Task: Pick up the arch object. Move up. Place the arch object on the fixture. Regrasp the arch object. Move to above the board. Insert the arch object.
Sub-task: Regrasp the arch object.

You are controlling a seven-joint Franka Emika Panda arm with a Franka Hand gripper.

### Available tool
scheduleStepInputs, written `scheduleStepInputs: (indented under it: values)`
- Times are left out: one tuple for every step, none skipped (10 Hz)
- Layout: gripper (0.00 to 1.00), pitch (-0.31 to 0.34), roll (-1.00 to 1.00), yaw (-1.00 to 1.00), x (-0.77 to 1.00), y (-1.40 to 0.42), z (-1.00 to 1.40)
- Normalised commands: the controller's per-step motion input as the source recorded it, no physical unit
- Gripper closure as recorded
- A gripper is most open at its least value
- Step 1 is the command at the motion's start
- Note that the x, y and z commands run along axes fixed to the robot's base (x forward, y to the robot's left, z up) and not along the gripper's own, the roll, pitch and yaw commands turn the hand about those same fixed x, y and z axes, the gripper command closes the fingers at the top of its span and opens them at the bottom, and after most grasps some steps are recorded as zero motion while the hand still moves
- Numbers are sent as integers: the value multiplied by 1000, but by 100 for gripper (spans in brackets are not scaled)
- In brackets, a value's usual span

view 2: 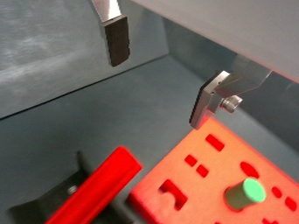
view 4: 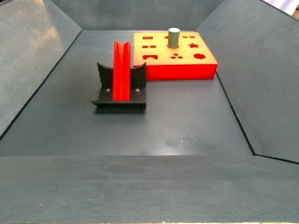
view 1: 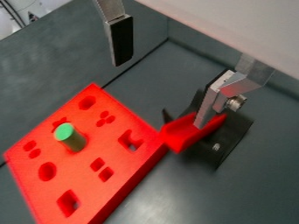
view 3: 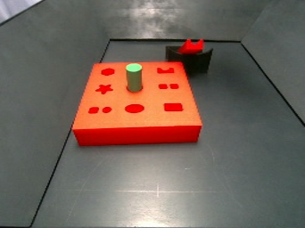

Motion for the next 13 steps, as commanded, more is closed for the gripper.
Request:
scheduleStepInputs:
  values:
    - [0, 10, 1000, -2, -17, -33, 10]
    - [0, 7, 1000, -1, -12, -29, 15]
    - [0, 5, 1000, 1, -4, -19, 14]
    - [0, 6, 1000, 2, -3, -17, 14]
    - [0, 13, 1000, 4, -2, -17, 11]
    - [0, 18, 1000, 5, 1, -15, 9]
    - [0, 26, 1000, 8, 17, -21, -1]
    - [0, 39, 1000, 12, 29, -26, -2]
    - [0, 52, 1000, 16, 38, -29, -2]
    - [0, 68, 1000, 22, 53, -28, -4]
    - [0, 88, 1000, 29, 65, -31, -2]
    - [0, 120, 1000, 44, 78, -37, 1]
    - [0, 150, 1000, 63, 87, -40, -2]
